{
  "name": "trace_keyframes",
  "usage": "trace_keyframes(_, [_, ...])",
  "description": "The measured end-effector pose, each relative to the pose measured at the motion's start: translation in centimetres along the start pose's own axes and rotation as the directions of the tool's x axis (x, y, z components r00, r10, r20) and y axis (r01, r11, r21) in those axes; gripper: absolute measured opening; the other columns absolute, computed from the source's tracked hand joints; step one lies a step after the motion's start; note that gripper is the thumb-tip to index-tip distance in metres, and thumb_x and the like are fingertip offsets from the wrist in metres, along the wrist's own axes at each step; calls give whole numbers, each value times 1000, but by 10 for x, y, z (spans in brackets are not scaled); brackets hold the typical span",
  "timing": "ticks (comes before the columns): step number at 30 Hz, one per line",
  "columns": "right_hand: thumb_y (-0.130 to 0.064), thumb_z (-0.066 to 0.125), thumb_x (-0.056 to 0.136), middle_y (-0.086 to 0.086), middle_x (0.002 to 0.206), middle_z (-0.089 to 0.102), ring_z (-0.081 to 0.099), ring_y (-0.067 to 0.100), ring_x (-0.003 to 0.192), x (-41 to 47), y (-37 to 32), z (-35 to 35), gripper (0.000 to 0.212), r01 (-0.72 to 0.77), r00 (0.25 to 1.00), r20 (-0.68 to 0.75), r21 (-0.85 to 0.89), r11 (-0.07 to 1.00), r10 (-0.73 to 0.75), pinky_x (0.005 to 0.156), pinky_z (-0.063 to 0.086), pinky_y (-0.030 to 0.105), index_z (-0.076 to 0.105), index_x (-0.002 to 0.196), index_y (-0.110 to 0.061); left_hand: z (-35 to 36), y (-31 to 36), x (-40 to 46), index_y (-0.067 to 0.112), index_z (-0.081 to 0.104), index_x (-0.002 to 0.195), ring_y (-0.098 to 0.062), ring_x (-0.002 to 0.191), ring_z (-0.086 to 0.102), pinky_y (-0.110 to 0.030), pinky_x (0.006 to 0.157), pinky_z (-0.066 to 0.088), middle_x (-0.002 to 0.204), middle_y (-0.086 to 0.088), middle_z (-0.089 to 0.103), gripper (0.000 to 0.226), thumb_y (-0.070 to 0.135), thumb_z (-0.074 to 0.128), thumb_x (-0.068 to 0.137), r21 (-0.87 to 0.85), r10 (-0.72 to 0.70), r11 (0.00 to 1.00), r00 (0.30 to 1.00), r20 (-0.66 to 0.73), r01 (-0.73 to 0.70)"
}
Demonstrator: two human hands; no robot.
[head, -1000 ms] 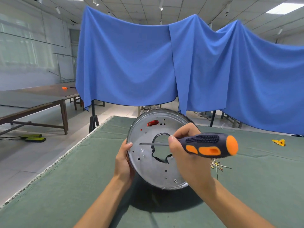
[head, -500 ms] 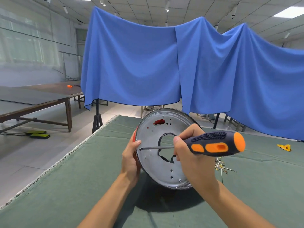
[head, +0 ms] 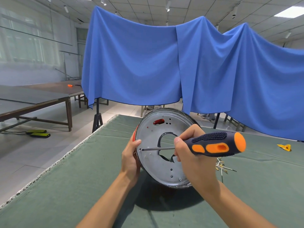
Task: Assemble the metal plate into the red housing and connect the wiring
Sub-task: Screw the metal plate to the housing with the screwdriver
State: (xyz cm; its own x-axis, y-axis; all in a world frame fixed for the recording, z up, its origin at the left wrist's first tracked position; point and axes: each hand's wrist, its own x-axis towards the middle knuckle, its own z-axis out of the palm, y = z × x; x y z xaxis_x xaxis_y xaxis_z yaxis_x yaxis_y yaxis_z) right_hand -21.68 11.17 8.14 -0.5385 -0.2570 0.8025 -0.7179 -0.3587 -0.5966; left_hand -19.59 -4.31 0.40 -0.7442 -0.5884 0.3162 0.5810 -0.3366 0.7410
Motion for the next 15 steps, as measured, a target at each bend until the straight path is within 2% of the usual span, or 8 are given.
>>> trace_keyframes(4, [-29,58,71,1,54,55,53,8,46,1,0,0,19,8,1000,-3,-26,1000,-8,45,44,18,50,64,-14,1,0,0,17,53,132,-31,110,63,-36,79,57,123,-14,64,46,24,47,86,3,1,1000,1000,1,-1])
trace_keyframes(8, [-29,58,71,-5,55,55,54,9,47,2,1,0,17,-4,1000,3,-19,1000,4,44,45,21,50,65,-15,1,0,0,17,52,133,-32,111,62,-37,79,57,123,-14,64,44,21,44,90,13,-10,1000,1000,0,10])
trace_keyframes(11, [-28,59,72,-6,55,56,55,6,46,1,0,0,18,0,1000,20,-6,1000,0,45,45,16,51,66,-13,1,1,0,16,50,135,-32,114,60,-40,85,56,126,-14,62,48,23,46,87,26,-10,1000,1000,-13,11])
trace_keyframes(15, [-28,58,71,0,55,55,53,8,46,2,-2,2,21,-2,1000,22,5,1000,2,45,45,19,50,66,-9,2,0,0,17,50,135,-32,115,60,-45,91,51,127,-14,62,47,21,47,89,53,-3,999,1000,-13,4])
